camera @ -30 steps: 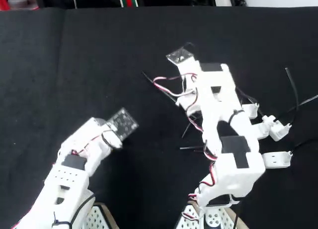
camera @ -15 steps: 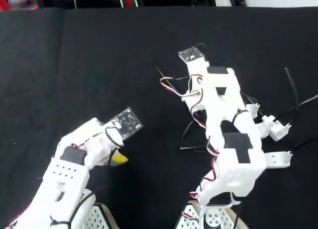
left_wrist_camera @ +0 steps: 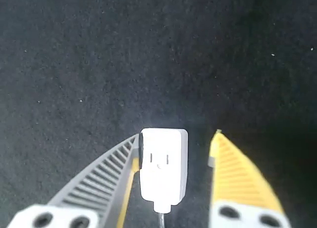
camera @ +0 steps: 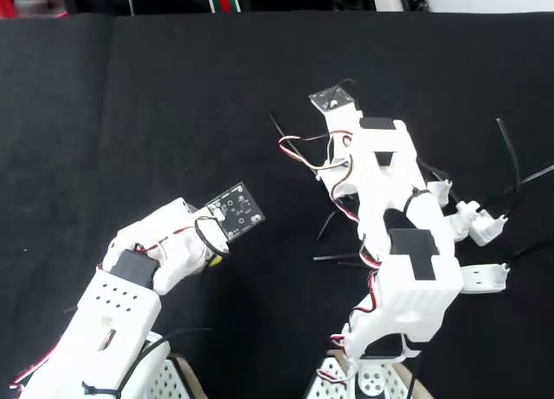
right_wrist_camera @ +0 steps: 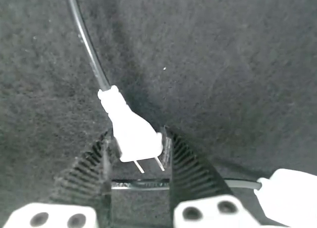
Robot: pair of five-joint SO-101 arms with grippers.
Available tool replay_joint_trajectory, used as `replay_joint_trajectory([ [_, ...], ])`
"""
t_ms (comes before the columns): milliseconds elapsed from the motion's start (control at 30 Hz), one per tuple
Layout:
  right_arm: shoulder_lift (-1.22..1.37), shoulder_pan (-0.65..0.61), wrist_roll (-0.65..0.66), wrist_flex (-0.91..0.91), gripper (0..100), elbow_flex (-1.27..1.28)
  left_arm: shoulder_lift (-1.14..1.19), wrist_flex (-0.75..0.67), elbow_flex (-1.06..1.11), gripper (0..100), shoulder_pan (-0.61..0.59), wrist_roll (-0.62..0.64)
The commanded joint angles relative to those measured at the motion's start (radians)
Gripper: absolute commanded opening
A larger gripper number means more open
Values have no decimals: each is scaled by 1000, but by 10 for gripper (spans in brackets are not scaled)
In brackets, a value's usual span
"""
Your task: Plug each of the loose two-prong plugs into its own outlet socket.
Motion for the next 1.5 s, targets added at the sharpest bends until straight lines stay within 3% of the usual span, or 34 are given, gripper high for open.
replay_joint_trajectory([
  [0,-5,21,-5,-9,11,-56,6,-21,-41,268,-15,9],
  [233,-5,20,-5,-9,11,-56,273,-135,-82,270,-102,9],
  [600,-5,23,-5,-12,11,-56,535,-61,-269,268,-143,6],
  [800,-5,21,-5,-12,11,-56,548,-11,-298,268,-145,12],
  [967,-5,25,-3,-14,11,-56,488,135,-410,268,-130,163],
  [1167,-5,25,17,-14,11,-56,247,265,-320,267,10,215],
  [1233,-5,25,18,-14,11,-54,213,249,-242,267,27,210],
  [1333,-5,25,18,-14,11,-54,238,94,-125,267,-7,193],
  [1467,-5,25,21,-14,11,-54,339,60,-131,267,-51,149],
])
